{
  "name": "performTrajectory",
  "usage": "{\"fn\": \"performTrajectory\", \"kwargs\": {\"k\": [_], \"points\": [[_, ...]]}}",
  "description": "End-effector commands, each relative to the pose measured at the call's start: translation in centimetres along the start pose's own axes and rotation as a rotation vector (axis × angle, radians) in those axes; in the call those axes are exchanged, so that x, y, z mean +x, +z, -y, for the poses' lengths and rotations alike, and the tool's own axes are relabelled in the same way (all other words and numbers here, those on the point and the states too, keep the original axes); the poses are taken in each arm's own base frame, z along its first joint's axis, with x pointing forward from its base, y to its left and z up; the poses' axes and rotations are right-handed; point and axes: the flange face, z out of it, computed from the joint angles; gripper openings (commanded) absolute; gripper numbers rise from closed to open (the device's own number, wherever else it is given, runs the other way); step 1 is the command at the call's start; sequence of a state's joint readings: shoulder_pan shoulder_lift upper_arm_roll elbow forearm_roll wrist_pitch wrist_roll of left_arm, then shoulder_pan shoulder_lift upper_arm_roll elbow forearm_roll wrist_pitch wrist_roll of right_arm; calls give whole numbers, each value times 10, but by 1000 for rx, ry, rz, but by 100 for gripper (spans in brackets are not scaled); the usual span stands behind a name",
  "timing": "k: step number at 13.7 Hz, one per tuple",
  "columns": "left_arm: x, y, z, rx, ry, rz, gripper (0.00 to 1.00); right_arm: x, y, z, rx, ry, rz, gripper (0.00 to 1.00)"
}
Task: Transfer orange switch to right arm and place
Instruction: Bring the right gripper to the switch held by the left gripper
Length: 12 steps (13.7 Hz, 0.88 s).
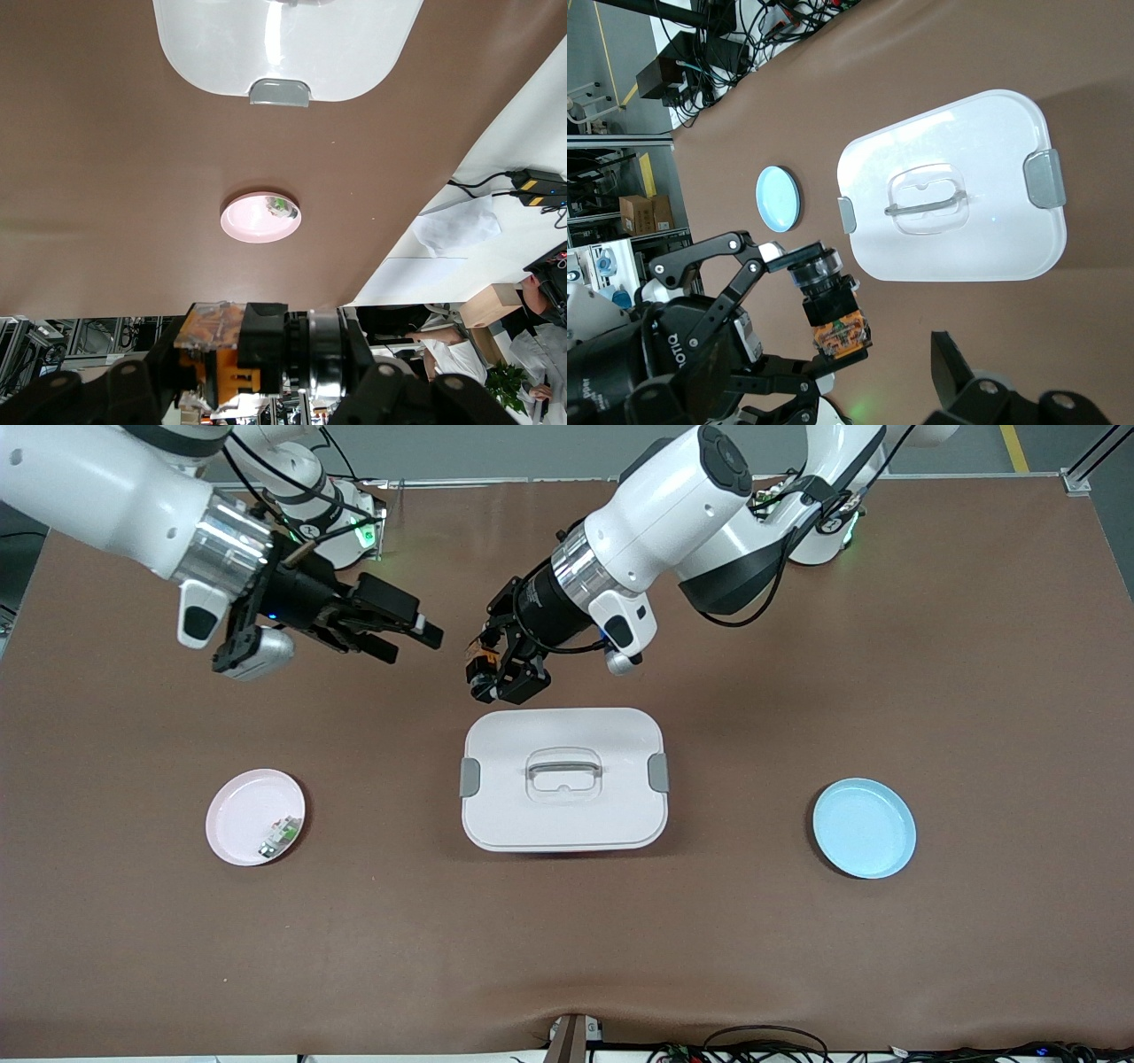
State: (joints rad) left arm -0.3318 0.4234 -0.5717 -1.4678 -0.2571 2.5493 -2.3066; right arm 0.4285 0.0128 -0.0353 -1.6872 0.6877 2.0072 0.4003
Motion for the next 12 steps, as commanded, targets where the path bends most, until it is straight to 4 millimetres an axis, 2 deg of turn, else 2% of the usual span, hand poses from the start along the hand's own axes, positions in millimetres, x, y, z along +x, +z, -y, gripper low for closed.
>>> {"fn": "performTrajectory", "kwargs": {"k": [1,4,10,12], "points": [[-6,-6,-6,-24,-10,10,40,4,1,-2,-18,4,-14,100],[-8,-11,-6,-31,-6,13,40,4,11,-1,-47,-18,-26,100],[-11,-7,2,-16,16,0,40,-10,51,18,-59,-65,-30,100],[-11,-6,5,-12,19,-1,40,-11,53,18,-73,-75,-33,100]]}}
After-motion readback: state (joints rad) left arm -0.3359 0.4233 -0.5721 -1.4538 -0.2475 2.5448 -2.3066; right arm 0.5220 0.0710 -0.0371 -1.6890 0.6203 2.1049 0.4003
